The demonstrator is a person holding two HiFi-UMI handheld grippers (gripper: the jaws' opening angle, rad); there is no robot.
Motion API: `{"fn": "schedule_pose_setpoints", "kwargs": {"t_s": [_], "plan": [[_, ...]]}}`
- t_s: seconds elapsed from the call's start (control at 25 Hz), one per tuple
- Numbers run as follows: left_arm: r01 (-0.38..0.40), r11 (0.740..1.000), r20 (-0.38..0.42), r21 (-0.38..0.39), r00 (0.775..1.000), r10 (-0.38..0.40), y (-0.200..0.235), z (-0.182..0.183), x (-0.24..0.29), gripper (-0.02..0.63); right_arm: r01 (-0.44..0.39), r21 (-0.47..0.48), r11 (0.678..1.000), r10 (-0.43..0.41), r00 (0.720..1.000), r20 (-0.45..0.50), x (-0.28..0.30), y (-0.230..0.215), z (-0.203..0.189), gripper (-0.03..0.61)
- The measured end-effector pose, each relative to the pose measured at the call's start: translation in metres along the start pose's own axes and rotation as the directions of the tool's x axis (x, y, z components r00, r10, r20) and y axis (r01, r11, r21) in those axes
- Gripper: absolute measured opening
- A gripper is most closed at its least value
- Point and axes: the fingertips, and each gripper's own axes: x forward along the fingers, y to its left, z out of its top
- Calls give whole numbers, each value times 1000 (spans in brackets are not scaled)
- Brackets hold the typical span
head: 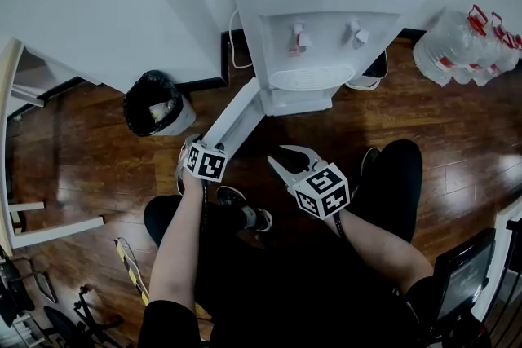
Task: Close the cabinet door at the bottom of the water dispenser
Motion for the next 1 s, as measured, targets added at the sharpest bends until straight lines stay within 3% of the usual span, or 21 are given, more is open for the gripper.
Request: {"fn": "schedule_pose_setpoints", "kwargs": {"t_s": [0.32, 0.48, 0.64, 0.76, 1.0], "plan": [[38, 999, 3, -32, 999, -38, -46, -2, -12, 235, 64, 35, 997, -64, 998, -6, -31, -16, -25, 95], [65, 986, 59, -151, 997, -57, -79, 4, -19, 236, 70, 51, 996, -70, 998, -6, -49, -11, -38, 95], [39, 955, 122, -293, 993, -3, -101, 17, -23, 233, 97, 42, 994, -97, 995, -11, -69, -10, -57, 95], [68, 919, 153, -389, 988, -8, -126, 24, -24, 233, 128, 22, 991, -128, 991, -35, -87, -17, -75, 95], [76, 867, 151, -492, 989, -1, -156, 40, -24, 244, 200, -30, 979, -202, 976, -85, -122, -49, -103, 97]]}}
